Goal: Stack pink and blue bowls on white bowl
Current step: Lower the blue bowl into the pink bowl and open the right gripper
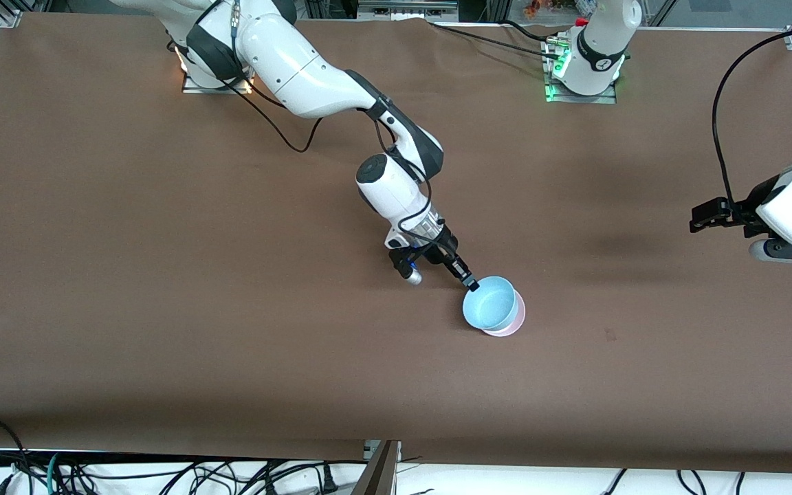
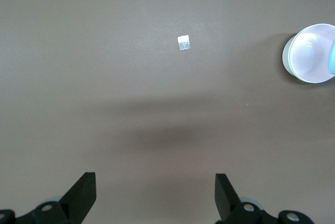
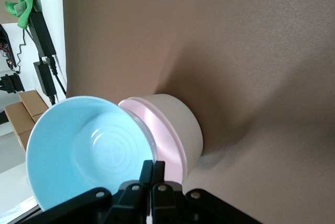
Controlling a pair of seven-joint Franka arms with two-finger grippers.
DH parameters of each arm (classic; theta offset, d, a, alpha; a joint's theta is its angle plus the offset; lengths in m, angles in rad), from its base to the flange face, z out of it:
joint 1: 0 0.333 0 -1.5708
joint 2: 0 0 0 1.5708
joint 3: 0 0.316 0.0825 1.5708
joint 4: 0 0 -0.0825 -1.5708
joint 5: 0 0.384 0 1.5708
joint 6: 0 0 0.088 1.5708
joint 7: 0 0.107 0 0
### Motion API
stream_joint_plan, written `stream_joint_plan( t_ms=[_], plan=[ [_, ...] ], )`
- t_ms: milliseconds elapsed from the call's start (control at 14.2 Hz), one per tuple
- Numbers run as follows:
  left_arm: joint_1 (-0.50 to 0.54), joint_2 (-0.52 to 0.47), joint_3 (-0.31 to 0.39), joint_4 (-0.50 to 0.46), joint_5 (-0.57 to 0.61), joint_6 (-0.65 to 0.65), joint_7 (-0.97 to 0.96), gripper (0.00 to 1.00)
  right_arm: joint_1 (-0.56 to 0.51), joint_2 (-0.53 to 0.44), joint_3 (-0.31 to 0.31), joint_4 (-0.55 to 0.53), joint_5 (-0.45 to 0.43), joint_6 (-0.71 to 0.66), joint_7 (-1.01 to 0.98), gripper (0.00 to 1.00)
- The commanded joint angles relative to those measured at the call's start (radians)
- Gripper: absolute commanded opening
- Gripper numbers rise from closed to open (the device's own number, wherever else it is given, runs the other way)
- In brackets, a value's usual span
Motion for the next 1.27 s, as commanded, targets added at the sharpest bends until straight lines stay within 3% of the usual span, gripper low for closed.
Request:
stream_joint_plan(
  t_ms=[0, 353, 635, 988, 1129, 1200],
  plan=[
    [0.007, 0.009, -0.005, 0.026, 0.014, -0.024, 0.000, 1.00, 0.013, 0.043, -0.007, 0.052, 0.004, 0.021, 0.007, 0.00],
    [0.007, 0.011, -0.005, 0.026, 0.014, -0.024, 0.001, 1.00, 0.014, 0.051, -0.007, 0.052, 0.004, 0.039, 0.007, 0.00],
    [0.007, 0.011, -0.005, 0.026, 0.014, -0.024, 0.001, 1.00, 0.014, 0.051, -0.006, 0.052, 0.004, 0.039, 0.007, 0.27],
    [0.016, 0.014, -0.005, 0.026, 0.014, -0.024, 0.003, 1.00, 0.013, 0.025, -0.004, 0.052, 0.006, 0.024, 0.011, 0.37],
    [0.016, 0.014, -0.005, 0.026, 0.011, -0.024, 0.004, 1.00, 0.001, -0.032, -0.015, 0.052, 0.003, -0.054, 0.000, 0.52],
    [0.016, 0.014, -0.005, 0.028, 0.010, -0.024, 0.004, 1.00, -0.010, -0.067, -0.053, 0.052, 0.001, -0.138, -0.011, 0.65]
  ],
)
